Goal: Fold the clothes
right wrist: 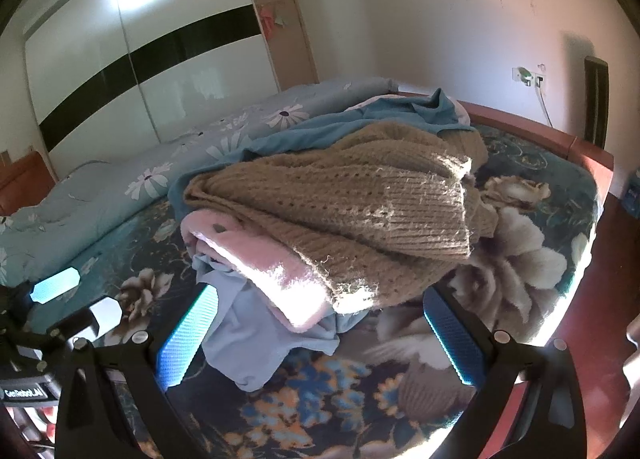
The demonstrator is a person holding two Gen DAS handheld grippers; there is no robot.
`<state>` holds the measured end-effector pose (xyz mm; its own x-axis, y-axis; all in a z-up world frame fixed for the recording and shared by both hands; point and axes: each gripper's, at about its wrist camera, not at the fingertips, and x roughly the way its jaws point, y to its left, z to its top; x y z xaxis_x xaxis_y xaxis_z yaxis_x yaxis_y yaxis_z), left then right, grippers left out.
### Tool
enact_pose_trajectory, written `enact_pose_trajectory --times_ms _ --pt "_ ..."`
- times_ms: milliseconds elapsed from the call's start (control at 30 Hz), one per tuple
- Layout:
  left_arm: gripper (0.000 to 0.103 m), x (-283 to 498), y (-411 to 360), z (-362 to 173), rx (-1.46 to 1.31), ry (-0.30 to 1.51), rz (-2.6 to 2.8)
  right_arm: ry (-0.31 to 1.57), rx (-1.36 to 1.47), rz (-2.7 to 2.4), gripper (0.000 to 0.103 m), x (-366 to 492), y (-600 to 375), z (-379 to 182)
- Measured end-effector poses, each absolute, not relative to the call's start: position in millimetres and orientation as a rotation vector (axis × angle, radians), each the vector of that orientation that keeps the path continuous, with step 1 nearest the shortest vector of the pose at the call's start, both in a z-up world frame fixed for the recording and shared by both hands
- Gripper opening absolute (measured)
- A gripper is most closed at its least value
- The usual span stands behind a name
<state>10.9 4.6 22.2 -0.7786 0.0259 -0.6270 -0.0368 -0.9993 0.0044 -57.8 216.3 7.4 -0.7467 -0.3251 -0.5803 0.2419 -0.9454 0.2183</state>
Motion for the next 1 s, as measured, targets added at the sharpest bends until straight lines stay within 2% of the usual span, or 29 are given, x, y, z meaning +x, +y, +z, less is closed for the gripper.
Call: enact_pose_trajectory --times_ms 300,567,667,767,933,1000 --pt "0.103 27 -21 19 -1.023 0.028 2.986 -0.096 0.878 -2.659 0.103 -70 211 28" --pt "0.103 49 -80 23 -1.046 -0.033 3.074 -0.055 0.865 -2.525 0.101 -148 160 70" --pt "0.103 61 -101 25 -1.037 -0.01 3.129 0.064 0.906 -2.444 0.085 -167 111 70" --pt "0.103 69 -117 24 -1.048 -0.012 3.155 0.229 0.906 -2.377 0.084 -170 59 64" --pt "0.103 80 -145 17 -1.098 -0.104 3.181 0.374 0.986 -2.341 0.079 -179 0 42" --pt "0.103 86 -153 14 -1.104 -0.127 3.194 0.402 1.026 -2.344 0.07 -184 -9 32"
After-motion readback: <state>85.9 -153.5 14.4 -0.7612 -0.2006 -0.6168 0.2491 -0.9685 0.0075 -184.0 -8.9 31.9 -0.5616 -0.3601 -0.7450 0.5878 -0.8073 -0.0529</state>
